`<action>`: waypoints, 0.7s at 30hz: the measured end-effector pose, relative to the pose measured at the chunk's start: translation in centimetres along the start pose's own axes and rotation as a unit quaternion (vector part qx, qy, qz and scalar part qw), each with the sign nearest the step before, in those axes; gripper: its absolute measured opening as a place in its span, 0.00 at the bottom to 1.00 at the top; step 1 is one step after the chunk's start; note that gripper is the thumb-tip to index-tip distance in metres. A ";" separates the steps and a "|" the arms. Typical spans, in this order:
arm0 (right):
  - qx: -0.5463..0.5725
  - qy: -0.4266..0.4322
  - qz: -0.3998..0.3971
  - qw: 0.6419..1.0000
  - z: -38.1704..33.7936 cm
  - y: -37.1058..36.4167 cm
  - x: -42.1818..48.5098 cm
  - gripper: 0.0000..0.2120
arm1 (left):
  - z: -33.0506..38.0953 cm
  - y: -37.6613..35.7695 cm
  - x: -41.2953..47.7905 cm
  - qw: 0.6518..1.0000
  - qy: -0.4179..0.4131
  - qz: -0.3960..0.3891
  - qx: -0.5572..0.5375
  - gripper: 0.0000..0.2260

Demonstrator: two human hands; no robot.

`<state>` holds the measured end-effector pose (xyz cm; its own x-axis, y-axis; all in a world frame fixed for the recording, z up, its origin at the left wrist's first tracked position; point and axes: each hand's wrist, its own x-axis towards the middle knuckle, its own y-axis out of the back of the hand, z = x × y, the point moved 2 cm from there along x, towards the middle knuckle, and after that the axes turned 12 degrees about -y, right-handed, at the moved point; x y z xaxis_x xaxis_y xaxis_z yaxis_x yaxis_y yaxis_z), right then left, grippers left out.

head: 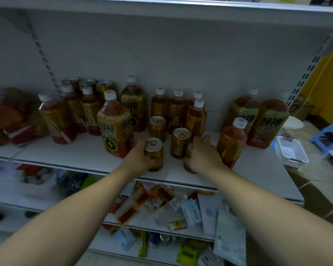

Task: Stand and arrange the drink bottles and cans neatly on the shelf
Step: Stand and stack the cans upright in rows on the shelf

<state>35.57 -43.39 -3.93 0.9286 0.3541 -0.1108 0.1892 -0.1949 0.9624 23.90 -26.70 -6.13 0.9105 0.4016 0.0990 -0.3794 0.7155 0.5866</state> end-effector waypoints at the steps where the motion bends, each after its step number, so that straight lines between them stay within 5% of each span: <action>1: 0.031 0.011 -0.016 0.999 0.2 -0.2 -0.5 0.33 | 0.2 0.0 -0.2 1.000 -0.005 0.008 -0.004 0.36; 8: 0.169 0.096 -0.060 0.979 -1.8 -0.7 -2.6 0.46 | -0.1 2.1 -3.6 0.995 0.024 0.091 -0.030 0.35; 12: 0.200 0.137 -0.075 0.967 -5.8 -1.4 -3.6 0.46 | -2.2 6.0 -6.4 0.986 0.076 0.147 -0.009 0.42; 21: 0.204 0.170 -0.092 0.960 -17.4 -4.6 -7.0 0.43 | -8.8 16.6 -9.1 0.976 0.098 0.196 -0.009 0.33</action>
<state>22.68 -29.02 -3.30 0.7224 0.6819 -0.1151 0.5141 -0.4182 0.7489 7.89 -13.43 -4.38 0.6462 0.7467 0.1575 -0.6970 0.4935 0.5202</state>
